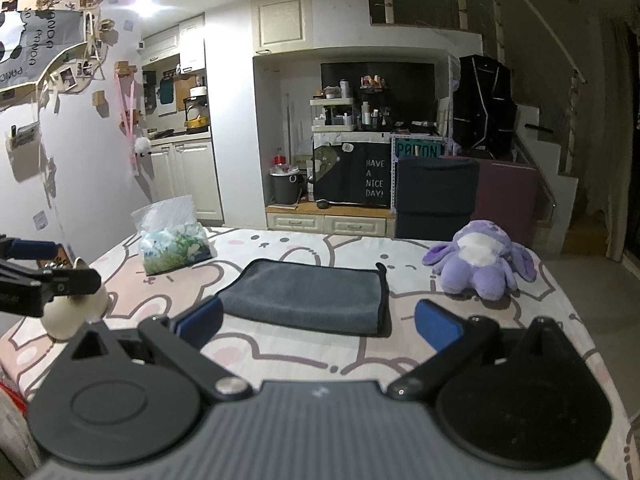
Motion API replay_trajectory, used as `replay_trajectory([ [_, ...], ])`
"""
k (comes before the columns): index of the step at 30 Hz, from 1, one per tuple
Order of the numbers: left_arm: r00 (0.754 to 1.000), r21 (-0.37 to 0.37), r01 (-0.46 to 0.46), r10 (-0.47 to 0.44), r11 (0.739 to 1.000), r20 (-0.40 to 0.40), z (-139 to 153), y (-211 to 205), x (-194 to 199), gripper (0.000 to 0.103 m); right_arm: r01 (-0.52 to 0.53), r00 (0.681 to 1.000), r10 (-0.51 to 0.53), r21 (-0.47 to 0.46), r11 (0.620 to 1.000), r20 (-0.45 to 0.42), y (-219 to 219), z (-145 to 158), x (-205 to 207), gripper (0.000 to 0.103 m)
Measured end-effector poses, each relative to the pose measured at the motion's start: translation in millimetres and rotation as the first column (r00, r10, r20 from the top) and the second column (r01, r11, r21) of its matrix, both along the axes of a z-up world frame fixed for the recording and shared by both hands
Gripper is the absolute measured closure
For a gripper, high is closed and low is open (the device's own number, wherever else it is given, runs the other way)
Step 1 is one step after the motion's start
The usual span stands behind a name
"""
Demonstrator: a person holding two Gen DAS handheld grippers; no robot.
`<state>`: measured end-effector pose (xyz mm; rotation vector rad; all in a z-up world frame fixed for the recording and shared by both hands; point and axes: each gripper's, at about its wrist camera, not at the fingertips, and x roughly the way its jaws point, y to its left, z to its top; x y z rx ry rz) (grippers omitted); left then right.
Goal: Fold towel
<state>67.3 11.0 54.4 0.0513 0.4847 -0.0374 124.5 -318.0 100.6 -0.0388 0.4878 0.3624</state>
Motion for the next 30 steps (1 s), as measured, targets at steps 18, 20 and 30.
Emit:
replay_trajectory([
  [18, 1.000, 0.008, 0.016, -0.016, 1.000, -0.023, -19, -5, -37, 0.000, 0.011, 1.000, -0.012, -0.029, 1.000, -0.022, 0, -14, -37, 0.000],
  [20, 1.000, 0.007, 0.015, -0.015, 1.000, -0.027, -22, -5, -40, 0.000, 0.011, 1.000, -0.012, -0.030, 0.999, -0.027, -1, -15, -39, 0.000],
  [30, 0.999, -0.012, -0.003, 0.002, 1.000, -0.050, -33, -2, -53, 0.000, -0.012, 0.999, 0.011, -0.029, 1.000, -0.050, -3, -22, -51, 0.000],
])
